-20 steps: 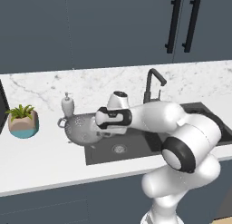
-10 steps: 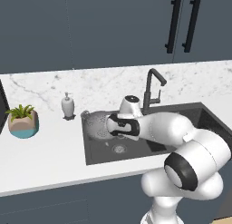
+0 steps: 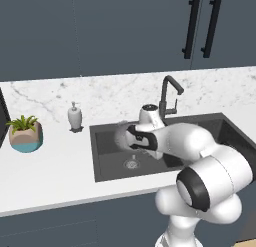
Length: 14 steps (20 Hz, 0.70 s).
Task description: Put the colander in the sink, put the tangerine in the colander, and turn on the sink faucet and pour water over the colander.
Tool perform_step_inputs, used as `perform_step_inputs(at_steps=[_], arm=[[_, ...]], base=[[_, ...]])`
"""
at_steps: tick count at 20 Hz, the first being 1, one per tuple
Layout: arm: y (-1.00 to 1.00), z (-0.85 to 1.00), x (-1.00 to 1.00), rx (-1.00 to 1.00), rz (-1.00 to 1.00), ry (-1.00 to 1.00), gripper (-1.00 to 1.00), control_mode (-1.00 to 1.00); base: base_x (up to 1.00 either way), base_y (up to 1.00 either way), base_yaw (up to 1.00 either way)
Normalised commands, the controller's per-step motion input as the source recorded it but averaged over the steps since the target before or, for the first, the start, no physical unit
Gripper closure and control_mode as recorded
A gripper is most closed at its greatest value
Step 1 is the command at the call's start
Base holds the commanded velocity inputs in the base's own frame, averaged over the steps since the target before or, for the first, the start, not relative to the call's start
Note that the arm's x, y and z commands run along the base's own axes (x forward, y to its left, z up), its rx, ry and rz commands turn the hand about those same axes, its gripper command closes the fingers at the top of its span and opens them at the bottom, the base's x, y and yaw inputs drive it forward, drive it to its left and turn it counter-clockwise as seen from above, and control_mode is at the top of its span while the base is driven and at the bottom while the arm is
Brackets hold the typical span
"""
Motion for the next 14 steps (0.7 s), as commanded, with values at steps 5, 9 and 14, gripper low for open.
perform_step_inputs(at_steps=[5, 9, 14], arm=[[-0.36, 0.0, 0.0, 0.0, -0.56, 0.16, 1.0, -1.0], [-0.05, -0.17, 0.0, 0.0, -0.42, 0.03, 1.0, -1.0], [0.0, -0.3, 0.0, 0.03, -0.25, 0.0, 1.0, -1.0]], base=[[0.0, 0.0, 0.0], [0.0, 0.0, 0.0], [0.0, 0.0, 0.0]])
